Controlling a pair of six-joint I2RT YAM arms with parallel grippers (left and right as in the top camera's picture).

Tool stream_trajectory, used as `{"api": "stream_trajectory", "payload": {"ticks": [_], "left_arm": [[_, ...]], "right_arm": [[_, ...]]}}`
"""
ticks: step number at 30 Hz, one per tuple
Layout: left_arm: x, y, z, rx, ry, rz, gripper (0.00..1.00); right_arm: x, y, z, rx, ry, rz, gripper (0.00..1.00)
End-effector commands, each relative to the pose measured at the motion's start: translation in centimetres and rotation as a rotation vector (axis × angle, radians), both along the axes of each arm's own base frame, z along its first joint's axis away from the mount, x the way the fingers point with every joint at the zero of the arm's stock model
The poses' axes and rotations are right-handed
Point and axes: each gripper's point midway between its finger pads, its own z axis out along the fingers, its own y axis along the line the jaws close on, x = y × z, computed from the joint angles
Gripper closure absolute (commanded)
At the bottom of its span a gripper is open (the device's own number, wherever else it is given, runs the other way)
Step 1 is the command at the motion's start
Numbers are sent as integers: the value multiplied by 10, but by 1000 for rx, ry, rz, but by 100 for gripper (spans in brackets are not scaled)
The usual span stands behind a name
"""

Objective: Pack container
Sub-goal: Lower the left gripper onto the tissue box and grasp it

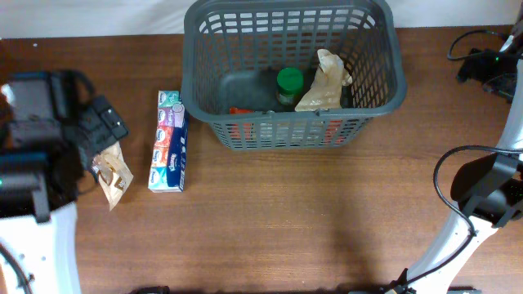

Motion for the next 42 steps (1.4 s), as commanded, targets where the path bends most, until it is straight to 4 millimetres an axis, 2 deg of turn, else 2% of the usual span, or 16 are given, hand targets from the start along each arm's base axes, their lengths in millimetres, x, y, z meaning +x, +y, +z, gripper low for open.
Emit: {"api": "stream_trajectory", "payload": {"ticks": [1, 3, 7, 12, 17, 21, 28, 32, 36, 42], "left_arm": [[28, -33, -20, -75, 53, -487, 1], [37, -14, -41, -71, 129, -467, 0], [59, 6, -89, -144, 260, -431, 0], [85, 0, -146, -246, 371, -518, 0], [102, -13, -187, -312, 440, -572, 0], [117, -33, -204, -291, 455, -642, 1], [132, -52, -211, -192, 459, -709, 1], [135, -53, -212, -184, 450, -714, 1], [136, -46, -220, -156, 480, -696, 0], [129, -48, -253, -201, 565, -696, 0]], "right_arm": [[0, -1, -2, 3, 2, -14, 1], [0, -1, -2, 3, 2, -14, 1], [0, -1, -2, 3, 2, -14, 1], [0, -1, -2, 3, 2, -14, 1], [0, -1, -2, 3, 2, -14, 1], [0, -1, -2, 3, 2, -14, 1], [0, -1, -2, 3, 2, -14, 1], [0, -1, -2, 3, 2, -14, 1], [0, -1, -2, 3, 2, -14, 1], [0, -1, -2, 3, 2, -14, 1]]}}
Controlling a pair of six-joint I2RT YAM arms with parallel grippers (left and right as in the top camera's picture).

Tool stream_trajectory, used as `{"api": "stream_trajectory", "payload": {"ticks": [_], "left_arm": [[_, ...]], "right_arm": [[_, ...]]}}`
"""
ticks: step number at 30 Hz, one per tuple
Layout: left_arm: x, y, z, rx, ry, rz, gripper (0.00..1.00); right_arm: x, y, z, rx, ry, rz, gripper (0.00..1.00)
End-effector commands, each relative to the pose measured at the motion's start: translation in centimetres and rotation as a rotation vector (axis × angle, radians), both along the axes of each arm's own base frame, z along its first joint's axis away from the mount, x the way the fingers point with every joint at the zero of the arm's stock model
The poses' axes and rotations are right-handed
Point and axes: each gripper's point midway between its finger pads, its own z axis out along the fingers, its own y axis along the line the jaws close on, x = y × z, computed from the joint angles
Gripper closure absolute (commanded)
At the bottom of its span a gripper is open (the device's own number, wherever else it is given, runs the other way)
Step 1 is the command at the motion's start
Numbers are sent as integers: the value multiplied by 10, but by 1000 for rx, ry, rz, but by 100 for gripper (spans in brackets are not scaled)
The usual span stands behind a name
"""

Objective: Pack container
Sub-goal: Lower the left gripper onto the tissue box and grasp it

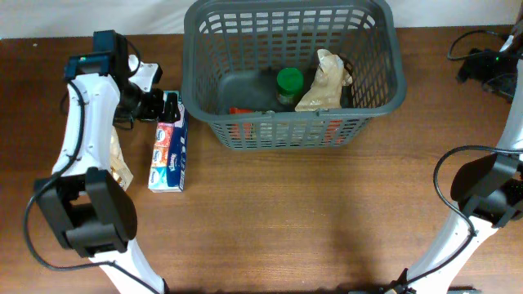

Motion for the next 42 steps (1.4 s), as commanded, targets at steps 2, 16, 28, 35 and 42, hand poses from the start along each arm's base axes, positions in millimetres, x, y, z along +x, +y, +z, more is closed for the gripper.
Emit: {"api": "stream_trajectory", "payload": {"ticks": [2, 16, 28, 35, 42], "left_arm": [[-10, 2, -42, 4, 112, -18, 1], [-17, -8, -75, -11, 188, -32, 1], [-24, -9, -96, -13, 202, -25, 1], [-35, -9, -112, -15, 226, -25, 1], [-35, 4, -117, 61, 235, 47, 1]], "right_arm": [[0, -1, -2, 3, 2, -13, 1], [0, -1, -2, 3, 2, -13, 1], [0, -1, -2, 3, 2, -13, 1], [0, -1, -2, 3, 2, -13, 1], [0, -1, -2, 3, 2, -13, 1]]}}
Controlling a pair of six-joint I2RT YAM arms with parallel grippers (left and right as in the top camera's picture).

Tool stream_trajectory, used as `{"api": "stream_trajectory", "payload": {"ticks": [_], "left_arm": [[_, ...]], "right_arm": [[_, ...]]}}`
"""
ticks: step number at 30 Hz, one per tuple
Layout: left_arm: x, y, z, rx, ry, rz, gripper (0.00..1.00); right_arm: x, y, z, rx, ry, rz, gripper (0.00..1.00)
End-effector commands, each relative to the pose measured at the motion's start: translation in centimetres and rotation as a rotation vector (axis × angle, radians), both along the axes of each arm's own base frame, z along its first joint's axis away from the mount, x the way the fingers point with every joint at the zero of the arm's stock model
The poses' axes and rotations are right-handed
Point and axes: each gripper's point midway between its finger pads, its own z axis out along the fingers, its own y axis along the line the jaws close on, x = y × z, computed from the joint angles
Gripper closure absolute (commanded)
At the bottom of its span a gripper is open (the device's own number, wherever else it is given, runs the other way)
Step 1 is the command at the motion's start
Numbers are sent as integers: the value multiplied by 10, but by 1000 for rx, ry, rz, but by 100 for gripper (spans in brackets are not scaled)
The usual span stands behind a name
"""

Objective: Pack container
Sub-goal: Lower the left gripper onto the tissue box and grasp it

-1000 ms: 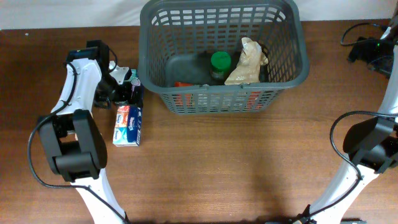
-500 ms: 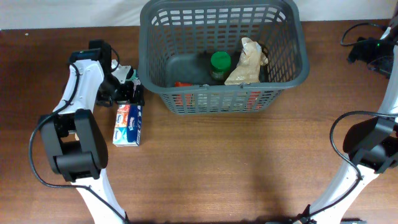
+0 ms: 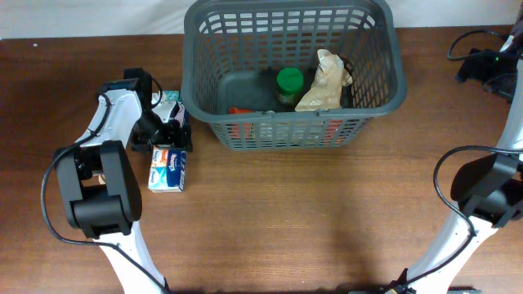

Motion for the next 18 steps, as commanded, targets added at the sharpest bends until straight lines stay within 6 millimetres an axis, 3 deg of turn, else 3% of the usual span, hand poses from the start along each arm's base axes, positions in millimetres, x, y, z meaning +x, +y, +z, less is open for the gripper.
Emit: {"api": "stream_trajectory", "payload": {"ticks": [1, 18], "left_arm": [[-4, 12, -7, 76, 26, 50, 0], [-3, 16, -7, 99, 27, 66, 0]], "right_arm": [[0, -1, -2, 3, 2, -14, 1], [0, -1, -2, 3, 2, -14, 1]]}}
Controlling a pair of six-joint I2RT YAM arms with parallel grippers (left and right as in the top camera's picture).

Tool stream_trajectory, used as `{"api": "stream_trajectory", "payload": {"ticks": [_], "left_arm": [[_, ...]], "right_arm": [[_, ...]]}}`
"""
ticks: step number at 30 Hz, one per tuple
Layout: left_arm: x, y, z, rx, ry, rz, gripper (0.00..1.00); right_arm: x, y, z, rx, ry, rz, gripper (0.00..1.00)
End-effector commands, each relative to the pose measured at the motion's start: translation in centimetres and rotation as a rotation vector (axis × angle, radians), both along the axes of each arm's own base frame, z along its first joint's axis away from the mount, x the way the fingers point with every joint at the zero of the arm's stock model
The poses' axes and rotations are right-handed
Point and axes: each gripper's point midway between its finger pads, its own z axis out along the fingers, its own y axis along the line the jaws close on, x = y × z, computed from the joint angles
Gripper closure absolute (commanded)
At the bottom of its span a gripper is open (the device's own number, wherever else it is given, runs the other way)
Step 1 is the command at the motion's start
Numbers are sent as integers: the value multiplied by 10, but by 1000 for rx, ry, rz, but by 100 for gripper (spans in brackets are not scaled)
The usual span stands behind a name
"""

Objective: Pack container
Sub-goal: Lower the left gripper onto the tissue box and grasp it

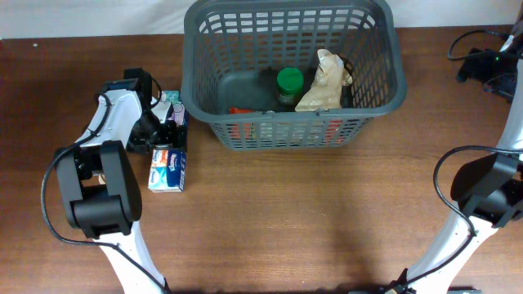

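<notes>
The grey plastic basket (384, 90) stands at the back centre. It holds a green-lidded jar (289, 82), a crumpled tan bag (325, 82) and something red on its floor. Left of it a long colourful tissue pack (168, 167) lies on the table. My left gripper (172, 126) is down on the pack's upper half, its fingers closed in against the pack's sides. The right gripper (490, 67) sits at the far right edge, away from everything, and its fingers are not clear.
A brown snack bag lies left of the tissue pack, almost wholly hidden under my left arm (110, 135). The right arm's base and cable (482, 196) occupy the right side. The table is brown wood (310, 220).
The left gripper's fingers have narrowed onto the tissue pack, and the pack's upper end has shifted slightly. The right arm has not moved.
First the left arm was folded back at the far left, with the tissue pack and brown snack bag lying free. Then it reached out above the pack's top end. Then its fingers stood spread over the pack, and now they are closed on it.
</notes>
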Motion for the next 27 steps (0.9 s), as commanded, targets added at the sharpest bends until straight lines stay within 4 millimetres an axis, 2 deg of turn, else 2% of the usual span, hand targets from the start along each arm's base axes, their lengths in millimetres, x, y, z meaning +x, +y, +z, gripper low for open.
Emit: {"api": "stream_trajectory", "payload": {"ticks": [1, 6, 14, 22, 23, 25, 27], "left_arm": [[-2, 1, -5, 10, 13, 8, 0], [-2, 1, -7, 10, 18, 8, 0], [-8, 0, -22, 4, 62, 8, 0], [-8, 0, -22, 1, 62, 8, 0], [-9, 0, -22, 1, 64, 8, 3], [-9, -1, -21, -5, 67, 9, 18], [-10, -3, -21, -15, 68, 10, 42]], "right_arm": [[0, -1, -2, 3, 2, -14, 1], [0, -1, -2, 3, 2, -14, 1], [0, -1, -2, 3, 2, -14, 1], [0, -1, -2, 3, 2, -14, 1], [0, -1, -2, 3, 2, -14, 1], [0, -1, -2, 3, 2, -14, 1], [0, -1, -2, 3, 2, -14, 1]]}}
